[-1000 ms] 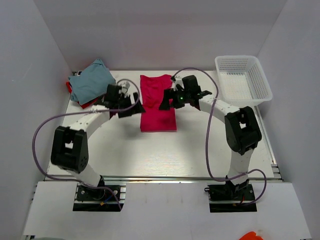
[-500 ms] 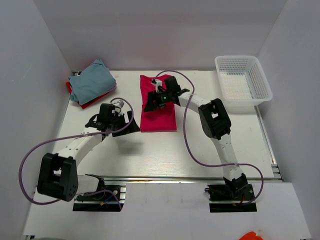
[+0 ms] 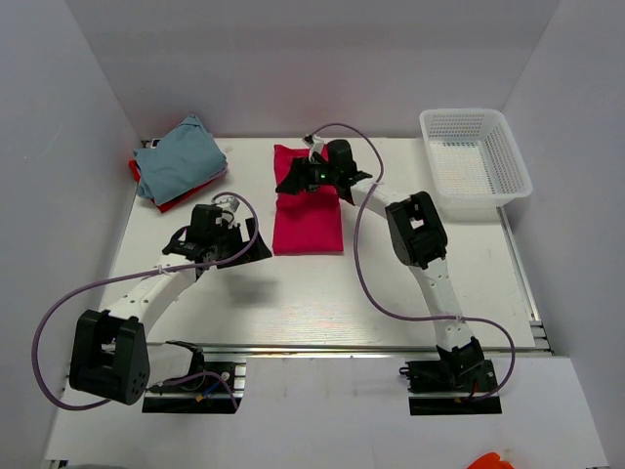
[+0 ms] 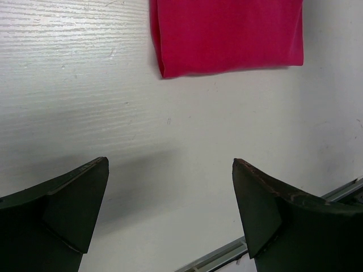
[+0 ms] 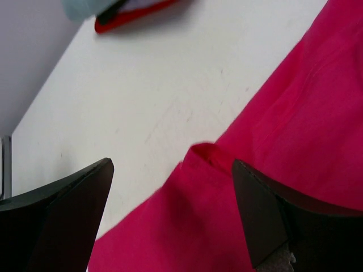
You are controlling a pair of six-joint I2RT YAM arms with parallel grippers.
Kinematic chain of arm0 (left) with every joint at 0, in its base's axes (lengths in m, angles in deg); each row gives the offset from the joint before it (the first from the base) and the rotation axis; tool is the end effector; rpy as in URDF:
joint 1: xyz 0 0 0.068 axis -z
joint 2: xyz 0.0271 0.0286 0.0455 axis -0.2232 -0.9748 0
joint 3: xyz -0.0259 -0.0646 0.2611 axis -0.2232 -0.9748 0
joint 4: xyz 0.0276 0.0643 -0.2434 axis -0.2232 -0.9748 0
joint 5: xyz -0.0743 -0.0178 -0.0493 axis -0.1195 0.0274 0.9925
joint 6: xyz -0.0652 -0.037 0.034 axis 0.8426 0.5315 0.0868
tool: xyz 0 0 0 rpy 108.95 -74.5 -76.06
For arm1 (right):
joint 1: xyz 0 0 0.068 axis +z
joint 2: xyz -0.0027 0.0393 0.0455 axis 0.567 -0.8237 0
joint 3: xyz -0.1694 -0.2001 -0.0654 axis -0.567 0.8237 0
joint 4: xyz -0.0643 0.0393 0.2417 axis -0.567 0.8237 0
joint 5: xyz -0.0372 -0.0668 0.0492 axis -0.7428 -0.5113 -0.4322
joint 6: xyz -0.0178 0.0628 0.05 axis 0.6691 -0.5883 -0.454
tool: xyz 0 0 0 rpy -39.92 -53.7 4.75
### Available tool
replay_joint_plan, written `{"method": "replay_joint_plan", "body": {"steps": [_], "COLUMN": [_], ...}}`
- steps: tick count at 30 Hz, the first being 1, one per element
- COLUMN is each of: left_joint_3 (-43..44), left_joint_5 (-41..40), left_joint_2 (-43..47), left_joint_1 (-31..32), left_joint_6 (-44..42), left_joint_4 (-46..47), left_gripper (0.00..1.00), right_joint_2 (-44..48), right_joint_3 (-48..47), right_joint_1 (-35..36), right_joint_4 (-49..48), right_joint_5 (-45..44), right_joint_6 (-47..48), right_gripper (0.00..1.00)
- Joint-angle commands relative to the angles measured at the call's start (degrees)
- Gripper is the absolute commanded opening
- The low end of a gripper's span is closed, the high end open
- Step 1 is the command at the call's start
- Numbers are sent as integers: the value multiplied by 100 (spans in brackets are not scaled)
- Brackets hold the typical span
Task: Fold and stack the t-shirts
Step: Fold the folded rectangular tshirt in 1/3 of the way
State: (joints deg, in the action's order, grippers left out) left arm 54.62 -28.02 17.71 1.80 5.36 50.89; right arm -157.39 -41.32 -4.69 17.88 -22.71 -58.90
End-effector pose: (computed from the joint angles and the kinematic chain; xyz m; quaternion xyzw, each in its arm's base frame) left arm 0.2444 -0.0856 0.1883 -0.0333 0.9295 -0.2455 0.2733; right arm 0.4846 0.3279 0.1512 -0.2306 0.7566 0.4783 0.3817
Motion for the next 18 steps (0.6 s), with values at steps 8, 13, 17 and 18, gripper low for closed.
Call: {"method": "replay_joint_plan", "body": {"steps": [8, 13, 17, 18], "left_joint_3": [421, 659, 915, 1011], "left_joint_5": [-240, -101, 23, 23], "left_joint_2": [-452, -1094, -1709, -1936], "left_joint_1": [-20, -20, 94, 95], "left_joint_6": [-69, -175, -227, -227], "left_joint_4": [170, 556, 698, 759], "left_gripper": [100, 100, 100, 100], "right_joint_2": [1710, 3749, 4515, 4716], "right_joint_3": [527, 3384, 4896, 5263], "right_joint_1": [-137, -207, -295, -321], "right_joint_4": [894, 947, 1148, 1149], "right_joint_5": [-637, -1473, -1807, -1816], "right_joint_6": [751, 672, 647, 611], "right_gripper": [90, 90, 90, 90]}}
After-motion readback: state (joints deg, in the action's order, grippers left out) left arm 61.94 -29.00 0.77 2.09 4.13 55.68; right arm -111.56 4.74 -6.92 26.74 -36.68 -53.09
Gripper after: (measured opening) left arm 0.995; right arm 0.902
